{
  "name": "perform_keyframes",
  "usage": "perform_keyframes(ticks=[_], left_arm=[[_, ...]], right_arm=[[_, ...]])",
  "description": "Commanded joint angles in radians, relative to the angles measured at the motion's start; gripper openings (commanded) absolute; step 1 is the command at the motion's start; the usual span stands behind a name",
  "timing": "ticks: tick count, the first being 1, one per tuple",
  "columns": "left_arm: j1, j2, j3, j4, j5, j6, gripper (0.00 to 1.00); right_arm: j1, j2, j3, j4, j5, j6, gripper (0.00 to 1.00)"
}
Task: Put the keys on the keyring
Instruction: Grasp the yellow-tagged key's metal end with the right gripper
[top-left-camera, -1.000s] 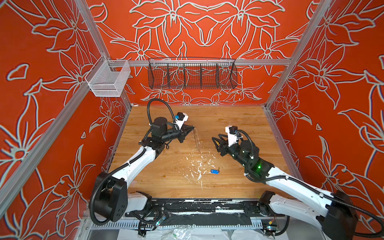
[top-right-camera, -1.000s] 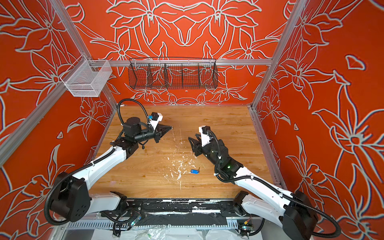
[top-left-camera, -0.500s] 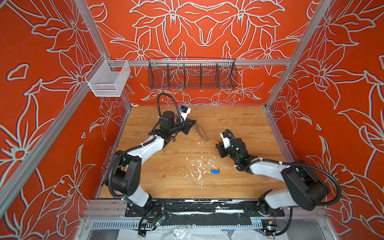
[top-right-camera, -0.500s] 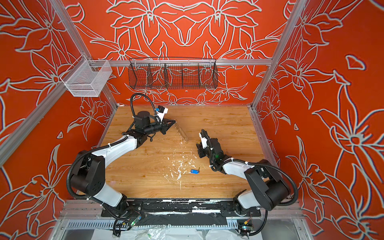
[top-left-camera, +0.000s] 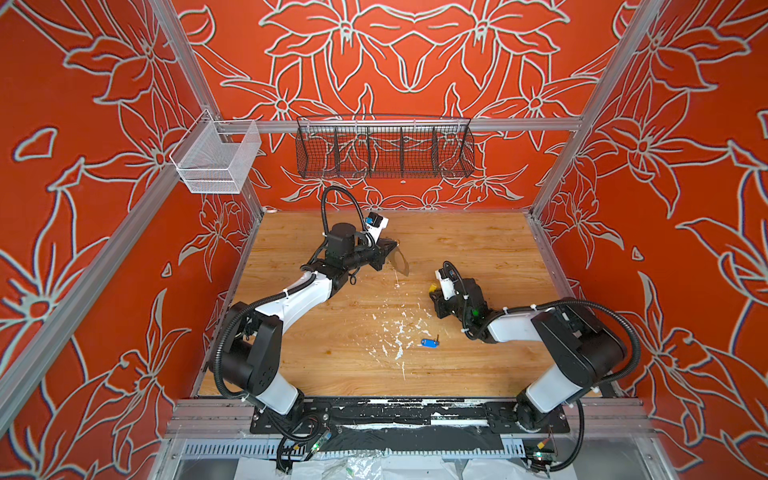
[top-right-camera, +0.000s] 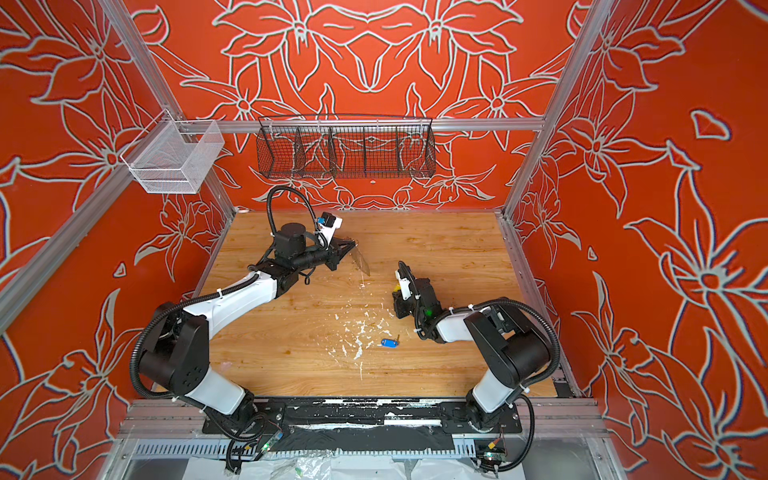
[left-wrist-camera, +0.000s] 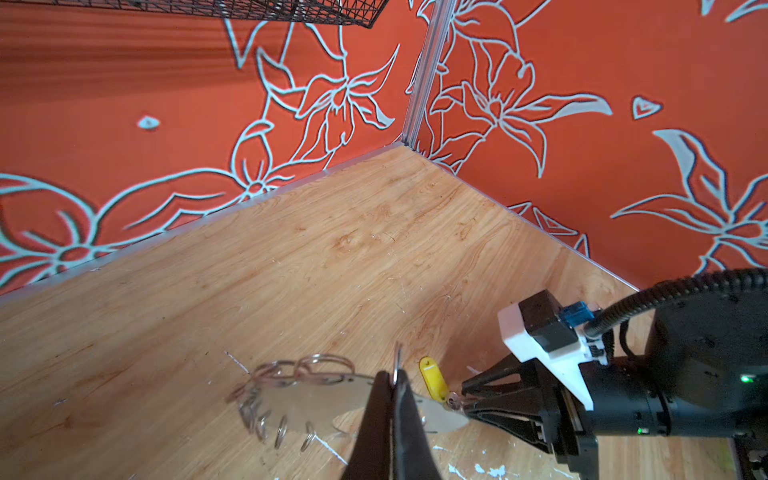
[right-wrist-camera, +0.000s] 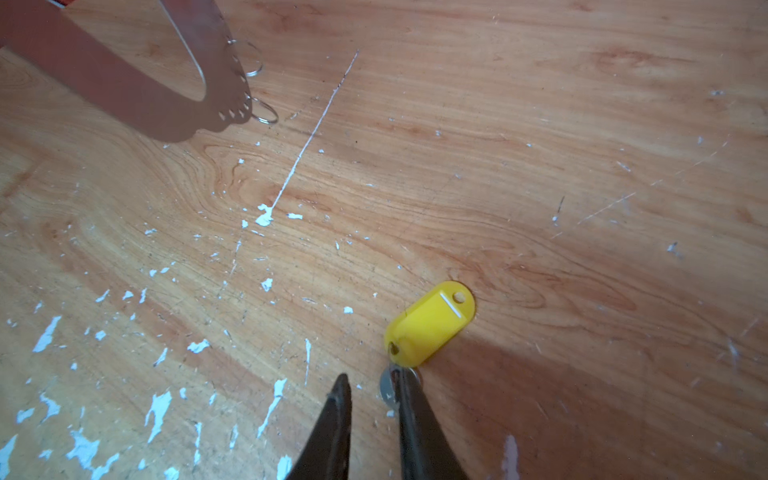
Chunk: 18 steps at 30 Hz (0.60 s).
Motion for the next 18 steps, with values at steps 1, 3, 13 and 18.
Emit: perform_keyframes(ticks=[1, 3, 13, 18], left_arm=[[0.000, -0.037, 0.014, 0.012, 0.001, 0.020, 0.00], [0.000, -0.036, 0.014, 0.014, 0.003, 0.018, 0.00], [-0.001, -0.044, 0.015, 0.005, 0.006, 0.023, 0.00], [0.000, -0.050, 0.011, 0.003, 0.006, 0.026, 0.00]], right_arm=[[-0.004, 0.016, 0.030, 0.011, 0.035, -0.009, 0.23], [-0.006, 0.028, 0.034, 0.012, 0.039, -0.015, 0.22], [-0.004, 0.071, 0.058, 0.009, 0.023, -0.026, 0.20], [-0.004, 0.081, 0.061, 0.013, 0.025, -0.032, 0.19]])
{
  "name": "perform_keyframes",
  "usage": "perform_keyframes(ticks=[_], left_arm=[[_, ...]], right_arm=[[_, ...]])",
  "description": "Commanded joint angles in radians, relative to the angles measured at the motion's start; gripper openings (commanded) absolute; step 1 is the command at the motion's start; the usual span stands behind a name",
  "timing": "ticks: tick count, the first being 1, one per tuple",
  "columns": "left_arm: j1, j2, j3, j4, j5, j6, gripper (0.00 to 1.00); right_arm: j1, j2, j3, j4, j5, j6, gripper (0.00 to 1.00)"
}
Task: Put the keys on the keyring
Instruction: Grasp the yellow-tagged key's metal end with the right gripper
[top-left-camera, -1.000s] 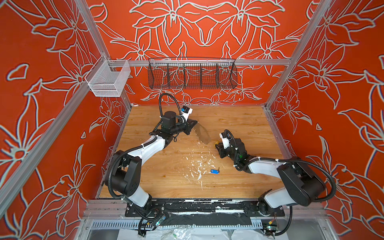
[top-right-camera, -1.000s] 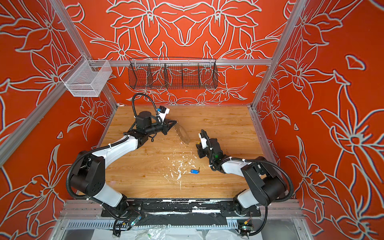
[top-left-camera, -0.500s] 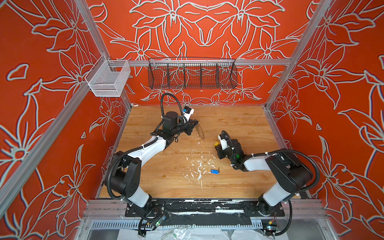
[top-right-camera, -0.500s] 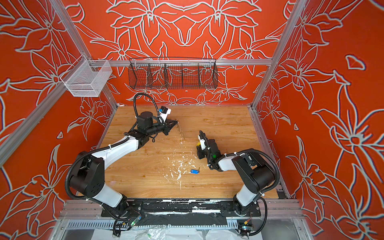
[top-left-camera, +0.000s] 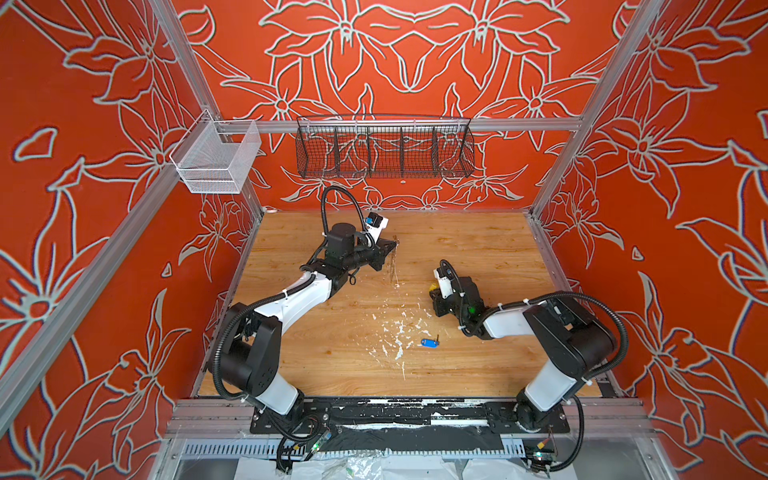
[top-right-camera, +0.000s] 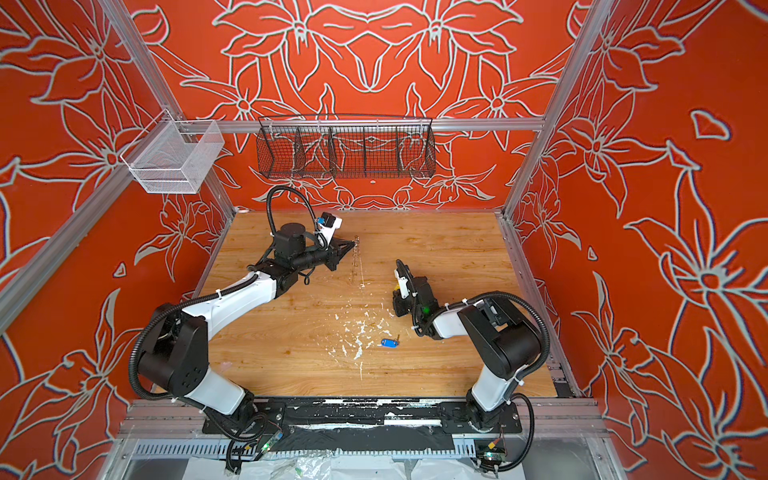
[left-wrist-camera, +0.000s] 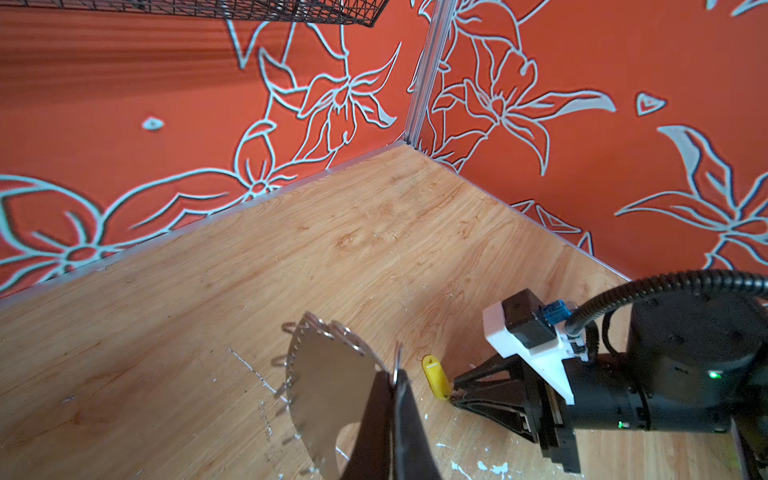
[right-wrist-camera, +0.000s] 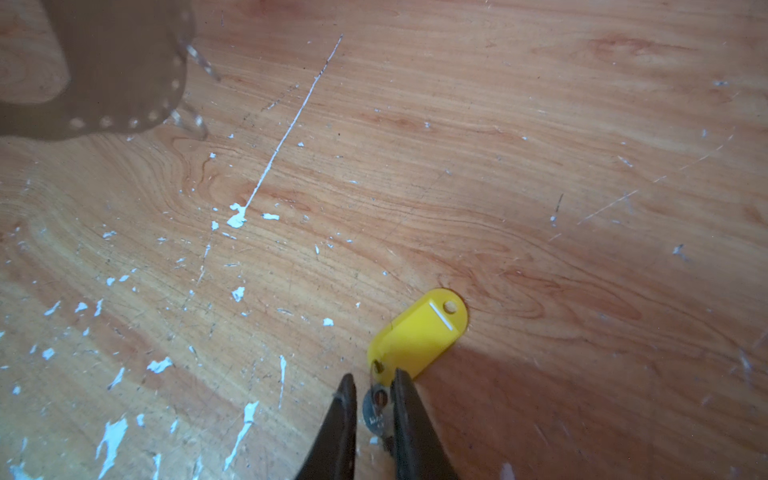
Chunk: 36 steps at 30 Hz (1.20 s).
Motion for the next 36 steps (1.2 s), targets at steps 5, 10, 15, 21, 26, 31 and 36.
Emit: perform_keyframes(ticks=[5, 10, 15, 21, 26, 31, 36], left_arm=[[-0.001, -0.045, 0.008, 0.017, 0.009, 0.015, 0.00], [0.001, -0.040, 0.009, 0.017, 0.009, 0.014, 0.00], [0.000, -0.034, 0.012, 0.017, 0.012, 0.014, 0.00], [0.000, -0.028, 0.017, 0.017, 0.012, 0.014, 0.00], [0.001, -0.026, 0.018, 0.015, 0.013, 0.012, 0.00], [0.000, -0.027, 0.020, 0.015, 0.013, 0.014, 0.00], [0.000, -0.024, 0.023, 0.012, 0.018, 0.012, 0.00]], right_arm=[[-0.004, 0.023, 0.014, 0.024, 0.021, -0.041, 0.18], [-0.003, 0.045, 0.012, 0.054, 0.016, -0.048, 0.17], [-0.005, 0.055, 0.021, 0.052, 0.022, -0.051, 0.14], [-0.003, 0.053, 0.008, 0.070, 0.024, -0.047, 0.15], [-0.005, 0.052, -0.001, 0.077, 0.021, -0.044, 0.14], [-0.004, 0.046, -0.017, 0.094, 0.025, -0.035, 0.16], [-0.005, 0.046, -0.023, 0.102, 0.023, -0.032, 0.18]])
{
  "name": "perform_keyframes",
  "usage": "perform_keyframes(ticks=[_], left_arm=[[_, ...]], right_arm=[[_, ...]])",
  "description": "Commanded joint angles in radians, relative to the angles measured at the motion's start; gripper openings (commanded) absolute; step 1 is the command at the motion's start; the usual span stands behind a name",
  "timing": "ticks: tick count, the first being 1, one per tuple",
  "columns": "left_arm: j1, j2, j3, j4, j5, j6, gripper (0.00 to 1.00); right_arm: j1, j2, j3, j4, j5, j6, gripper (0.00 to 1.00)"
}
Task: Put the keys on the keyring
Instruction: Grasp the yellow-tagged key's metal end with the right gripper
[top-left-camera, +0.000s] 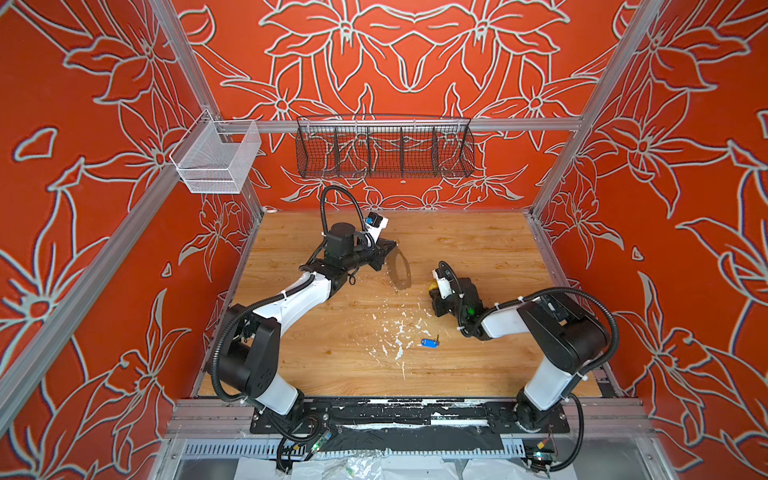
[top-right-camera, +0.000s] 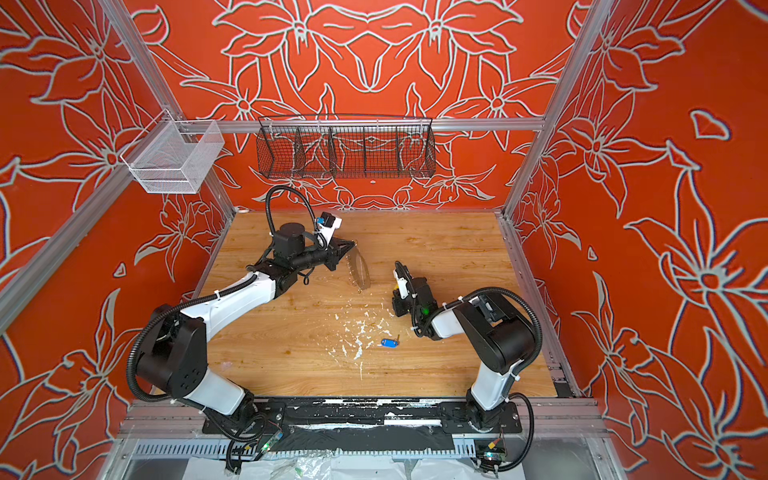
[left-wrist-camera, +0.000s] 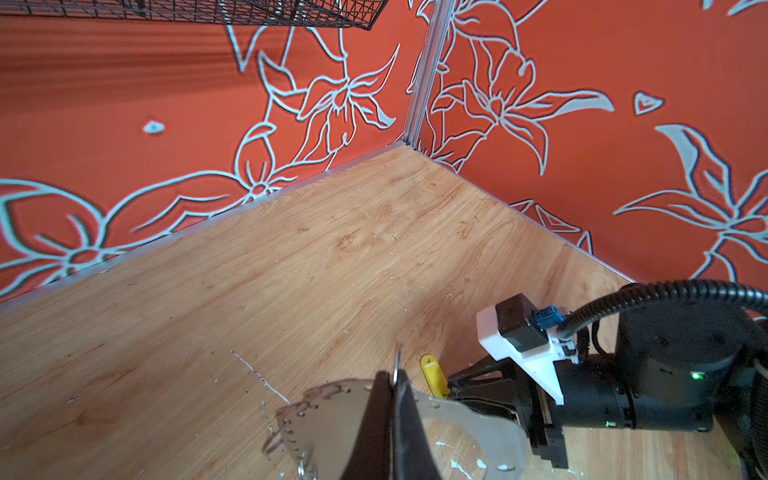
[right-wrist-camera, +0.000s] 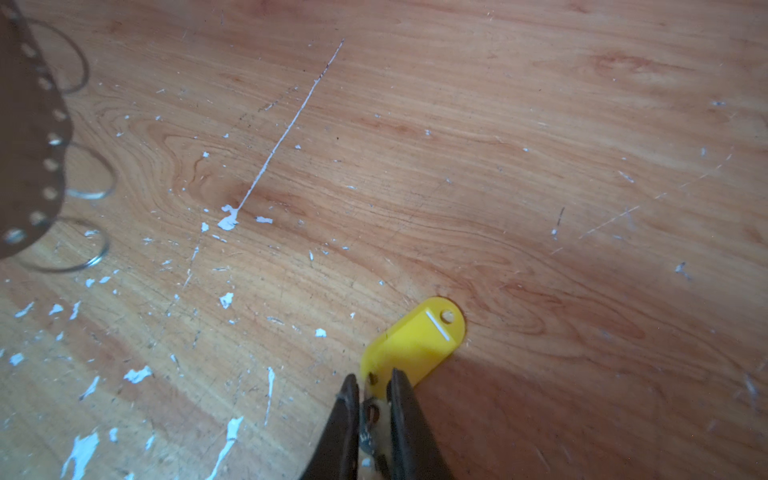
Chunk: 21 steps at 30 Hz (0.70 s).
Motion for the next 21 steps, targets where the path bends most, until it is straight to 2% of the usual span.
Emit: perform_keyframes(ticks=[1, 21], left_arm=[[0.000, -0.018, 0.023, 0.022, 0.017, 0.008, 0.00], [0.000, -0.017, 0.025, 0.020, 0.019, 0.006, 0.00]], right_arm=[[-0.003, 0.004, -0.018, 0.028, 0.012, 0.002, 0.18], [-0.004, 0.011, -0.050, 0.079, 0.018, 0.014, 0.18]])
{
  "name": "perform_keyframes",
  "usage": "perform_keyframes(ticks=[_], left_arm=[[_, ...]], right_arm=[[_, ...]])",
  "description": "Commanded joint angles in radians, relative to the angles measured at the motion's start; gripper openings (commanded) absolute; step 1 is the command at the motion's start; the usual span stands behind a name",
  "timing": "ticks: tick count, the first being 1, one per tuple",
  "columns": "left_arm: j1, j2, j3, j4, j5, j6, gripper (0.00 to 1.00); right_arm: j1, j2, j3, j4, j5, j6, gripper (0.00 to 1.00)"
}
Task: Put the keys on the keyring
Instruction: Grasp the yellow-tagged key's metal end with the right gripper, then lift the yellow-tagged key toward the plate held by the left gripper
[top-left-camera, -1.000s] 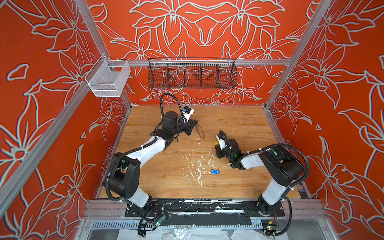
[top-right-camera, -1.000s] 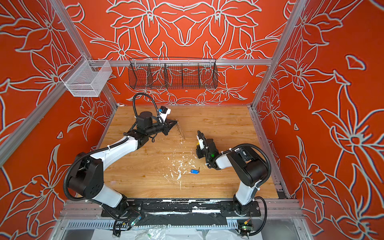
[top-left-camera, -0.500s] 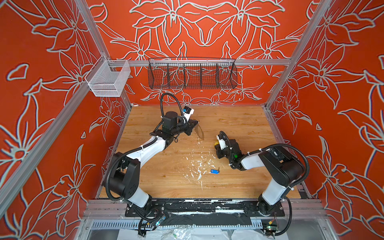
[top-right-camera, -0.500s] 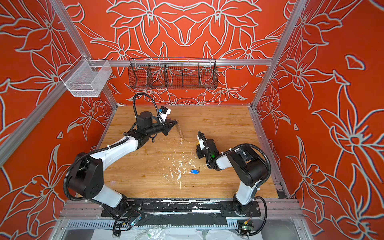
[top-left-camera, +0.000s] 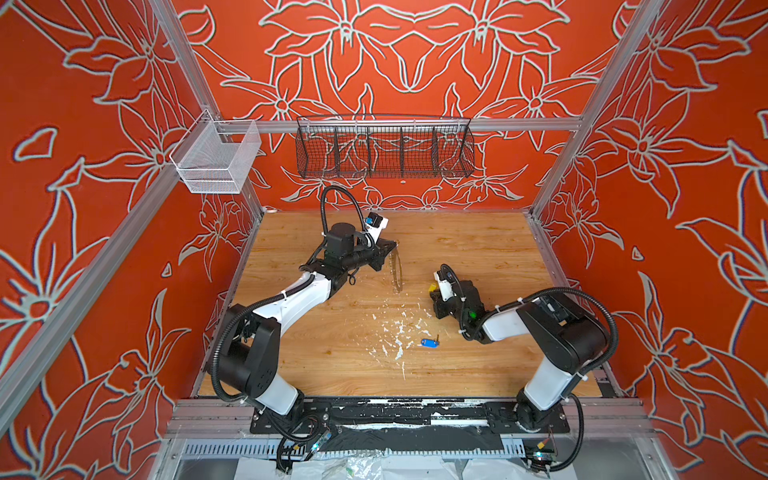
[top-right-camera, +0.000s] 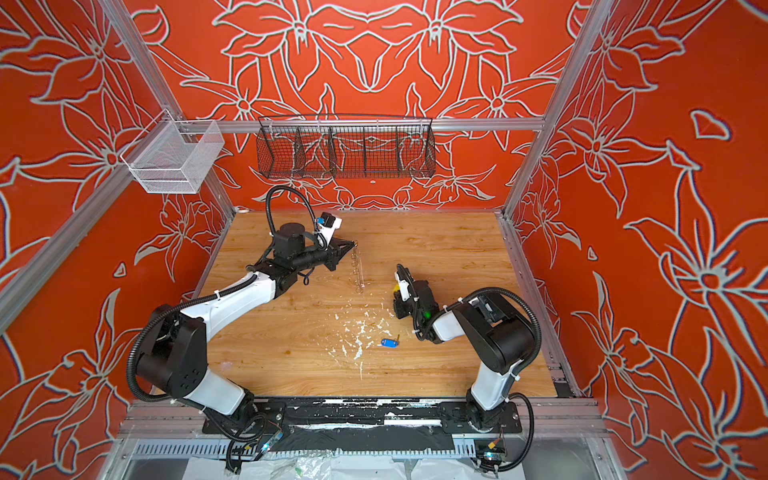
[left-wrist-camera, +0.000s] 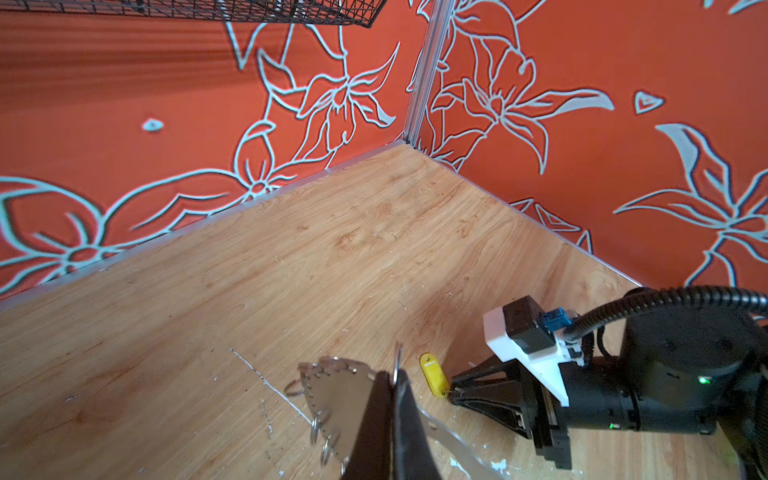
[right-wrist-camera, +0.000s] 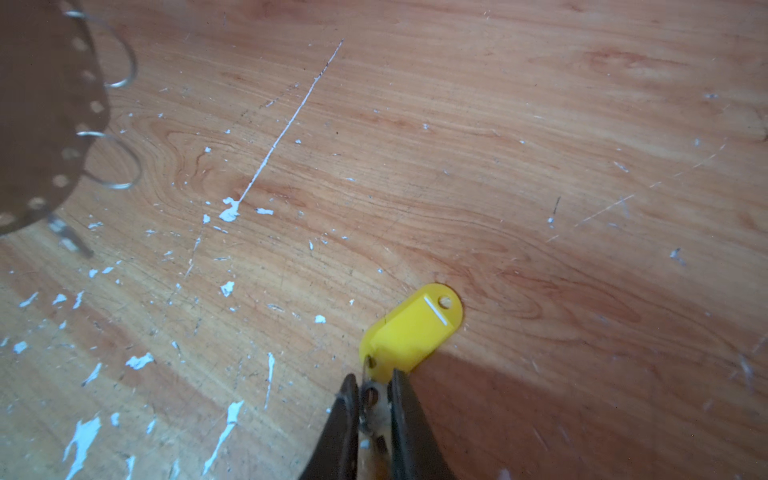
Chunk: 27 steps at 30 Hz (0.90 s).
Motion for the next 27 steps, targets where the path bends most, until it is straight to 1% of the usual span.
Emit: perform_keyframes(ticks=[1, 27], left_arm=[[0.000, -0.016, 0.025, 0.022, 0.020, 0.007, 0.00], [0.000, -0.018, 0.026, 0.016, 0.020, 0.008, 0.00]], right_arm=[[-0.003, 0.012, -0.014, 0.029, 0.016, 0.010, 0.18], [-0.006, 0.042, -0.010, 0.049, 0.012, 0.006, 0.17]])
